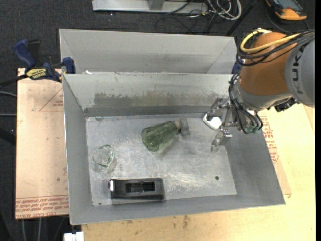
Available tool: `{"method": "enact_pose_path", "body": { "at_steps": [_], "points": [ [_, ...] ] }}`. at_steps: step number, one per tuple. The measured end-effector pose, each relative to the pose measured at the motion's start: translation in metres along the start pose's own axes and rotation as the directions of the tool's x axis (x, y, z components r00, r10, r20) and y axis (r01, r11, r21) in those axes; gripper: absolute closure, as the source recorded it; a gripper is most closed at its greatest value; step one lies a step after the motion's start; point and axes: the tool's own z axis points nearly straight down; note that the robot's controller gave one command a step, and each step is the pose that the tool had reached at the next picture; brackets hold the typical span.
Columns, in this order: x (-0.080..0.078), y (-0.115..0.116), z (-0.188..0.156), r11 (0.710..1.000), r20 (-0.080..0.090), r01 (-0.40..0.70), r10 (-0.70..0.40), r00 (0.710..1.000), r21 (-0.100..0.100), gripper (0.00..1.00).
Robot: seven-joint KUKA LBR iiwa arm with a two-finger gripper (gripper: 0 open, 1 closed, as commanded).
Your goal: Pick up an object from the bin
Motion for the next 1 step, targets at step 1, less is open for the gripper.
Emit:
{"method": "enact_pose_path", "body": {
  "at_steps": [1],
  "points": [
    [-0.0279,0.0284,0.0149,0.998,0.001,0.065,-0.065,0.998,-0.006,0.00]
  ]
}}
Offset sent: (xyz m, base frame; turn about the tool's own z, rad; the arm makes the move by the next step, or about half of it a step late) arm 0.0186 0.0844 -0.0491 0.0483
